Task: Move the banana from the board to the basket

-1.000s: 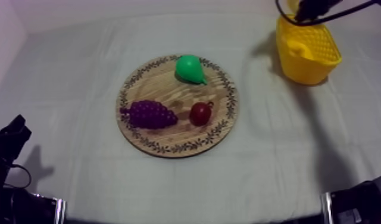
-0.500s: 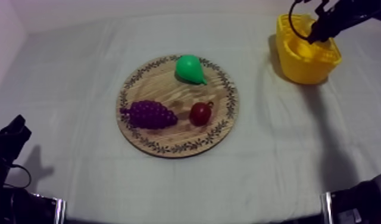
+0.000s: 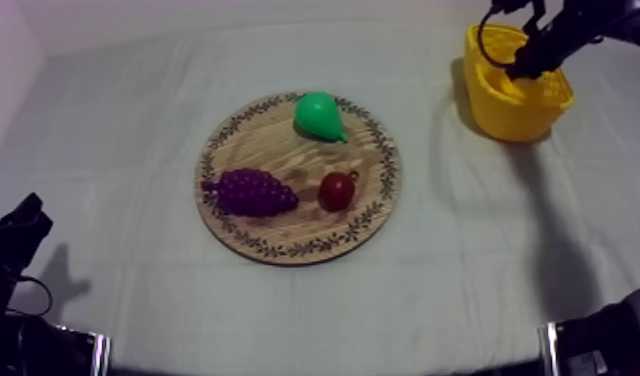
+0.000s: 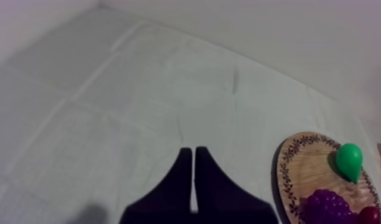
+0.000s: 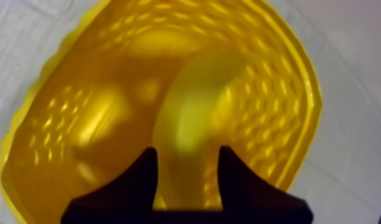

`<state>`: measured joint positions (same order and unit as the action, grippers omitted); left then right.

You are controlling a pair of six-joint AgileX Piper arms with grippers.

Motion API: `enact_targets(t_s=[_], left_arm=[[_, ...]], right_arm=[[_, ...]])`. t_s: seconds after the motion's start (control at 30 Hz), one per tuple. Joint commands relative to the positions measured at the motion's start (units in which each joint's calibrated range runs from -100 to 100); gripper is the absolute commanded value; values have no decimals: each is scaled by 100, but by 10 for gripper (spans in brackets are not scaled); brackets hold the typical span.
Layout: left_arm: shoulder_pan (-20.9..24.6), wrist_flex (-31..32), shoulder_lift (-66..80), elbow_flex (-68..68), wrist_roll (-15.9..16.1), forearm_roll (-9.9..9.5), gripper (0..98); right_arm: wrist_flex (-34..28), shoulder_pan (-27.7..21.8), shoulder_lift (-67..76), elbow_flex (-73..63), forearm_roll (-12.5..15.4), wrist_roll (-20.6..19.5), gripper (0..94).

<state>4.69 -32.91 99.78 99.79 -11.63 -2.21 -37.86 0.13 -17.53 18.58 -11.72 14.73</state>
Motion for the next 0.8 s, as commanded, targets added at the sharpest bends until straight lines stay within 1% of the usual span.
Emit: enact_targets(t_s=[0.0,0.07,0.13,0.17,0.2,0.23,0.27,0.37,0.43,0.6,0.77], left_arm=[[-2,1,5,-1,-1,3,1],[-2,1,5,-1,1,3,1],[-2,1,5,-1,-1,3,1],[-2,1,5,-1,-1,3,1],[-2,1,5,-1,-1,3,1],[-2,1,5,-1,-2,3,1],[-2,1,5,-1,-2,3,1],[-2,1,5,-1,-2,3,1],[-2,1,5,-1,-2,3,1],[-2,1,5,-1,-3,3,1],[-2,1,5,-1,-1,3,1]], right_arm=[[-48,-27,-8,-59,100,39,391],[-33,-41,9,-67,146,47,411],[29,-36,86,13,128,-22,394],[62,-24,148,74,84,-98,349],[95,-7,230,150,25,-196,265],[121,12,333,236,-35,-296,202],[139,34,461,337,-79,-381,157],[146,108,960,687,-123,-558,82],[136,146,1387,979,-119,-741,61],[174,181,2714,1875,-90,-1466,44],[138,209,4185,2752,98,-1778,16]])
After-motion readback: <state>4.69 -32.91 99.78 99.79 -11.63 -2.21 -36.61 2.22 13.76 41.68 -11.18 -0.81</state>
